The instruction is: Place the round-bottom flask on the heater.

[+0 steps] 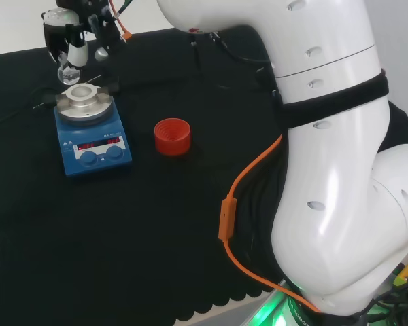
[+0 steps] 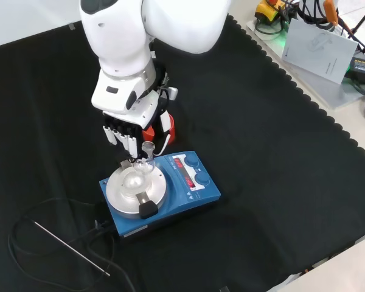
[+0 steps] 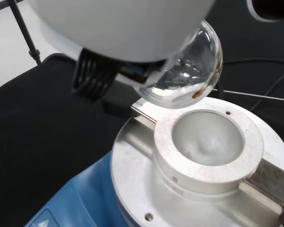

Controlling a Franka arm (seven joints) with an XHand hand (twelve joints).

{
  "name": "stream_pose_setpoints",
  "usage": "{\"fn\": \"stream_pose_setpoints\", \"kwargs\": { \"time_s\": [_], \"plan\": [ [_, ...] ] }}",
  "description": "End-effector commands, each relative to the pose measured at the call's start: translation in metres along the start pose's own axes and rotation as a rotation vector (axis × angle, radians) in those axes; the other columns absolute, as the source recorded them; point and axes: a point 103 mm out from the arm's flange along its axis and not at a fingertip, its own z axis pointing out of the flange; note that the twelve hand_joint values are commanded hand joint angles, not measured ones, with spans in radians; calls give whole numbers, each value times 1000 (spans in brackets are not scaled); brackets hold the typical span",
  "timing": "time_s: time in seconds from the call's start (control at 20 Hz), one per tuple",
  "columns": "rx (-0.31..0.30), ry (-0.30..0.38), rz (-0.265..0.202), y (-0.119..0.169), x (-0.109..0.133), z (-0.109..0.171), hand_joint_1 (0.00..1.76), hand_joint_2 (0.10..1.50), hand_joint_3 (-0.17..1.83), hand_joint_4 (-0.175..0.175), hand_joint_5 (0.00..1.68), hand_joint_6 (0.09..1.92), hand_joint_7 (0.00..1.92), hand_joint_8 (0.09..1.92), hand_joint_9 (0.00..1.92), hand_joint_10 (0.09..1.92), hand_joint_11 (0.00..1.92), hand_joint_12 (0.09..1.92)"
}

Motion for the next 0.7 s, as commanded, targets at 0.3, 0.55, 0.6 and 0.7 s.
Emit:
{"fn": "stream_pose_setpoints", "kwargs": {
  "time_s": [0.3, 0.55, 0.6, 0.7],
  "plan": [
    [-2, 2, 10, 1, -7, 21, 1340, 410, 1077, -175, 1246, 749, 1449, 777, 1689, 550, 1437, 935],
    [-6, 1, 13, 5, -10, 28, 1340, 410, 1078, -175, 1246, 749, 1450, 777, 1688, 550, 1437, 935],
    [-7, -1, 12, 6, -10, 29, 1340, 410, 1078, -175, 1246, 749, 1450, 777, 1688, 550, 1437, 935],
    [-15, -5, 11, 8, -11, 29, 1340, 410, 1078, -175, 1246, 749, 1450, 777, 1688, 550, 1437, 935]
  ]
}}
